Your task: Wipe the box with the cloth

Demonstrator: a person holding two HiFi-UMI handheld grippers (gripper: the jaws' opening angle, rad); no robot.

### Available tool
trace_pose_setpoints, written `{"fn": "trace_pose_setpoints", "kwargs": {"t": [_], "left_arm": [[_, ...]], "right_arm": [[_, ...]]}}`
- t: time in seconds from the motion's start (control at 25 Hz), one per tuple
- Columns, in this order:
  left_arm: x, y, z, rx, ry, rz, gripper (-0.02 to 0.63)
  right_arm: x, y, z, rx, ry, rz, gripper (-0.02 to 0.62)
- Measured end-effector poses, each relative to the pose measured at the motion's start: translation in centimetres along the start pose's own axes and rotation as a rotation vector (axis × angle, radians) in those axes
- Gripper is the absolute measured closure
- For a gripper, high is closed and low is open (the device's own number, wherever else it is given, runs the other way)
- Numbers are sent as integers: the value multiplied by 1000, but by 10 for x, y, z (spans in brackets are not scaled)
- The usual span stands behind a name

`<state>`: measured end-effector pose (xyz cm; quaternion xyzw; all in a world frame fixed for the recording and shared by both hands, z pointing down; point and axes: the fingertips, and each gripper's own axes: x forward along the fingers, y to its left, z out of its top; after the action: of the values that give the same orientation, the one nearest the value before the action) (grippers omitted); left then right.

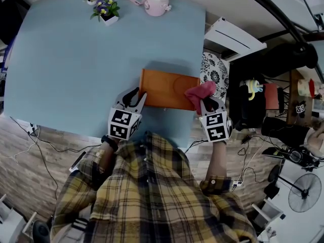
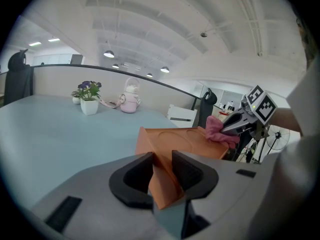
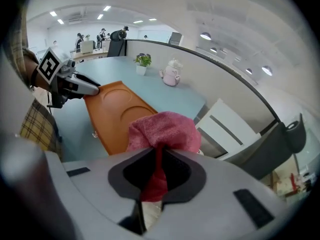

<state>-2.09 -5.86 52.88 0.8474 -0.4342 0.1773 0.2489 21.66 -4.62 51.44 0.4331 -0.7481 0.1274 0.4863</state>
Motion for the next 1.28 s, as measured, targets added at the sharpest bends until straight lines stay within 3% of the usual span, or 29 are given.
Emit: {"fn": "trace_pose_setpoints", "kwargs": {"t": [0.24, 0.6, 0.84, 1.12, 1.28], "left_arm": [[0, 1, 0, -8, 1, 0, 489], [-1, 1, 0, -18, -8, 3, 489], [-1, -1, 0, -19, -15, 1, 489], [0, -1, 0, -25, -20, -4, 489], [-1, 1, 1, -23, -22, -6, 489]], "right_arm": [[-24, 8, 32, 36, -131, 35, 548], [-37, 98, 101, -24, -296, 285, 548], [-16, 156, 116, -122, -269, 415, 548], [9, 186, 111, -100, -229, 482, 548], [17, 187, 108, -101, -218, 467, 548]]}}
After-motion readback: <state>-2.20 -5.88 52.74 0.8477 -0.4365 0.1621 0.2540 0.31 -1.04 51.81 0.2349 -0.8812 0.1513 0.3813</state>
